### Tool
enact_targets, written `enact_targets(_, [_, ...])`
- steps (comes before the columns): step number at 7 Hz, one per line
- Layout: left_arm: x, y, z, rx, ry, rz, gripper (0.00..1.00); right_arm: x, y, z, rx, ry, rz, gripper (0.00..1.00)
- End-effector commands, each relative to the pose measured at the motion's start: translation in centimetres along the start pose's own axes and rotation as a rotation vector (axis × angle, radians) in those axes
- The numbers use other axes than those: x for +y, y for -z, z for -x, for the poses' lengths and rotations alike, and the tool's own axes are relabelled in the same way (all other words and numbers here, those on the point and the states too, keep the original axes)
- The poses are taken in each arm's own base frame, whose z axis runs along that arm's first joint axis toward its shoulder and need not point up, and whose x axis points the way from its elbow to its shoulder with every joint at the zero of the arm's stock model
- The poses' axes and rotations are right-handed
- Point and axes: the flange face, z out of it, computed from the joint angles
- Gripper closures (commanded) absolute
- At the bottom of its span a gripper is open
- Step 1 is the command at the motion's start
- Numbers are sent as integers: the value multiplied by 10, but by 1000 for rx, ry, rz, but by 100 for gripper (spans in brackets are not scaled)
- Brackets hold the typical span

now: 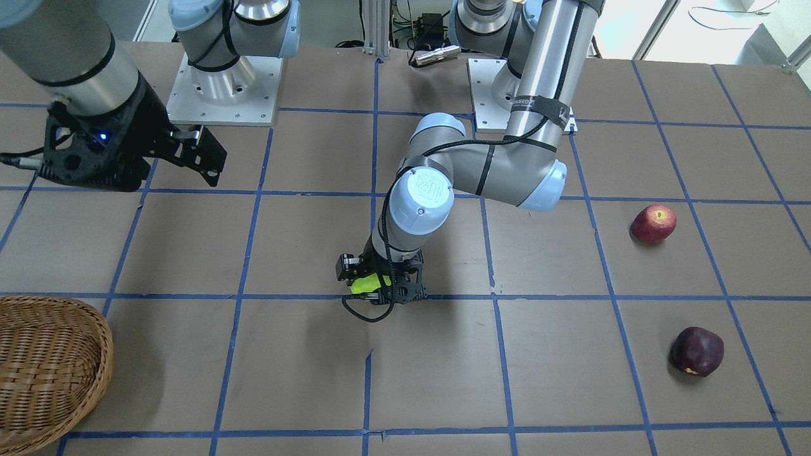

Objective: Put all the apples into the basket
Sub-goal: 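Carry the green apple toward the table center with the left gripper, then release the green apple at center and raise the left gripper while the right gripper approaches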

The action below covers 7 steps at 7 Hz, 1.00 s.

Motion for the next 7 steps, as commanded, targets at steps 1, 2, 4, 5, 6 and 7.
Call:
enact_targets(1, [-8,-6,-6,7,-3,-8,0,-33,-28,2,-7,-19,0,0])
enact_targets(2, [-11,14,-1,11,-1,-17,0,-44,-41,4,-13,-9,-1,0])
enact_targets(4, [-40,89,50,-52,159,132,0,-66,-65,22,-20,-18,-19,0])
enact_targets(5, [-51,141,65,-61,208,168,0,-75,-79,37,-25,-4,-35,0])
enact_targets(6, [-71,177,118,-50,201,204,0,-76,-99,73,-45,-23,-28,0])
enact_targets(7, [-80,200,178,-44,88,247,0,-76,-118,108,-48,-52,-51,0])
